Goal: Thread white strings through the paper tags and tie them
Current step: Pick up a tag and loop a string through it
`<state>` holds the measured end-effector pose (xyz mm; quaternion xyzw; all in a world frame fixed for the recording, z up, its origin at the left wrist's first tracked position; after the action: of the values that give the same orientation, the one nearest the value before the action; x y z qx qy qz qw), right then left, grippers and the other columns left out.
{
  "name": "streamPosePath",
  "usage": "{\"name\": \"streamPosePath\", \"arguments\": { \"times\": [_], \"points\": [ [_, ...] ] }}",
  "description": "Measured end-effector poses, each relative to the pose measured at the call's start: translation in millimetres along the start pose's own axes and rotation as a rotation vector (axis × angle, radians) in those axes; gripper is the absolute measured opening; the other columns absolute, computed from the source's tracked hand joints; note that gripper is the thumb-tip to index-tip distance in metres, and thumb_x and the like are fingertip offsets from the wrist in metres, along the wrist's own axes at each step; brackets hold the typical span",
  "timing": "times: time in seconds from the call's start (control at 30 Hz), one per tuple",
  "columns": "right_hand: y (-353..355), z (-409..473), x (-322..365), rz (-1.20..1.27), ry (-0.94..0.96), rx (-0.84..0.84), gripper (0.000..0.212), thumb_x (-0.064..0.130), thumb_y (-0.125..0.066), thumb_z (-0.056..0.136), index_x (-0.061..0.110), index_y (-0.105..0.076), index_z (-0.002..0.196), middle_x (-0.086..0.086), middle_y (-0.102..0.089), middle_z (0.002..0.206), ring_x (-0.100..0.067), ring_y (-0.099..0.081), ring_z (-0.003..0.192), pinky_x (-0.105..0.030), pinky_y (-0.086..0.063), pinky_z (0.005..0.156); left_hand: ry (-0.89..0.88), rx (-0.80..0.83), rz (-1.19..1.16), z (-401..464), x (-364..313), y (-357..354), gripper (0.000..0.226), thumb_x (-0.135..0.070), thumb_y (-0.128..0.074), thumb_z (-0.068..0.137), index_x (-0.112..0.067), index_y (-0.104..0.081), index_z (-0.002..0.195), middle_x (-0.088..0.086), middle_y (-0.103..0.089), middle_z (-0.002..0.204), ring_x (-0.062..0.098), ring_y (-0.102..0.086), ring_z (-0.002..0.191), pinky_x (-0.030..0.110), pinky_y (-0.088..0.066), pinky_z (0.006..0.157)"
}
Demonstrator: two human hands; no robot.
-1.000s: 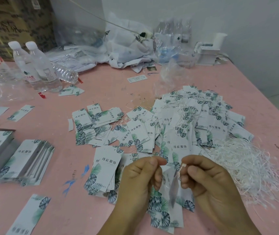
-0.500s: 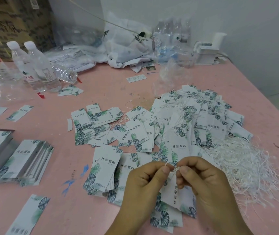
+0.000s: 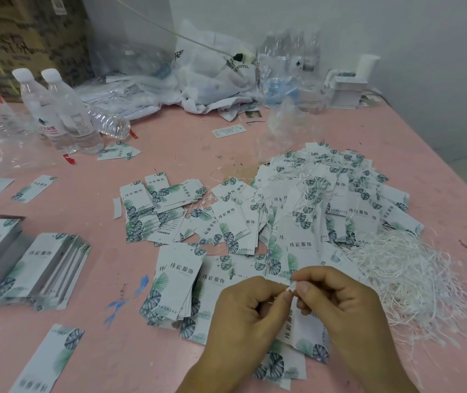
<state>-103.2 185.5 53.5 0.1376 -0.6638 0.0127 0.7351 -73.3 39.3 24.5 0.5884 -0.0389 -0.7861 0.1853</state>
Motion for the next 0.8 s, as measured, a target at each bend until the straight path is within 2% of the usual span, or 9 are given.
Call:
{"name": "streamPosePath", "arguments": {
  "times": [0.27, 0.47, 0.6, 0.7, 0.8],
  "points": [
    [-1.1, -0.9, 1.3, -0.052, -0.005, -0.012, 0.038, 0.000, -0.068, 0.084, 0.038, -0.074, 0.086, 0.001, -0.071, 0.065, -0.006, -0.064, 0.057, -0.013, -0.052, 0.059, -0.030, 0.032, 0.063, 0.9, -3.1, -1.0, 0.012, -0.037, -0.062, 0.089, -0.031, -0.067, 0.080, -0.015, -0.049, 0.055, 0.001, -0.046, 0.052, 0.013, -0.033, 0.051],
    [-2.3, -1.8, 3.2, -0.079, -0.009, -0.008, 0.037, 0.001, -0.070, 0.083, 0.037, -0.074, 0.083, 0.006, -0.070, 0.063, -0.003, -0.063, 0.058, -0.010, -0.049, 0.058, -0.042, 0.043, 0.117, 0.1, -2.8, -0.7, 0.018, -0.039, -0.061, 0.087, -0.041, -0.061, 0.069, -0.007, -0.050, 0.055, 0.003, -0.045, 0.051, 0.022, -0.036, 0.049],
    [-3.5, -2.3, 3.6, -0.147, 0.017, 0.001, 0.037, 0.003, -0.072, 0.082, 0.040, -0.073, 0.084, 0.010, -0.069, 0.066, -0.005, -0.063, 0.062, -0.010, -0.049, 0.061, -0.028, 0.042, 0.132, -0.9, -3.0, -1.2, 0.017, -0.042, -0.059, 0.086, -0.039, -0.059, 0.069, -0.007, -0.050, 0.055, 0.003, -0.045, 0.051, 0.023, -0.036, 0.049],
    [-3.0, -1.0, 2.8, -0.137, 0.007, 0.014, 0.035, 0.004, -0.071, 0.082, 0.038, -0.074, 0.084, 0.010, -0.069, 0.067, -0.003, -0.062, 0.061, -0.010, -0.048, 0.061, -0.029, 0.047, 0.123, -0.7, -3.9, -1.4, 0.014, -0.039, -0.059, 0.087, -0.030, -0.060, 0.076, -0.006, -0.048, 0.055, 0.002, -0.044, 0.051, 0.020, -0.035, 0.049],
    [-1.3, 1.5, -1.4, -0.062, -0.045, 0.036, 0.032, 0.004, -0.070, 0.082, 0.035, -0.076, 0.082, 0.003, -0.069, 0.064, -0.003, -0.061, 0.058, -0.012, -0.049, 0.059, -0.047, 0.061, 0.121, -0.4, -7.4, -1.7, 0.014, -0.037, -0.060, 0.089, -0.033, -0.060, 0.077, -0.013, -0.048, 0.055, 0.001, -0.046, 0.053, 0.013, -0.032, 0.051]
  ]
}}
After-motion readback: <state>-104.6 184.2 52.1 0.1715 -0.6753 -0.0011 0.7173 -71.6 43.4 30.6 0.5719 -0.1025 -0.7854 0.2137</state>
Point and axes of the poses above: each hand's wrist, its own z-axis towards the middle knuckle, its own y-axis out of the back of the hand, x = y × z, the point moved 4 cm from there along z, towards the middle knuckle
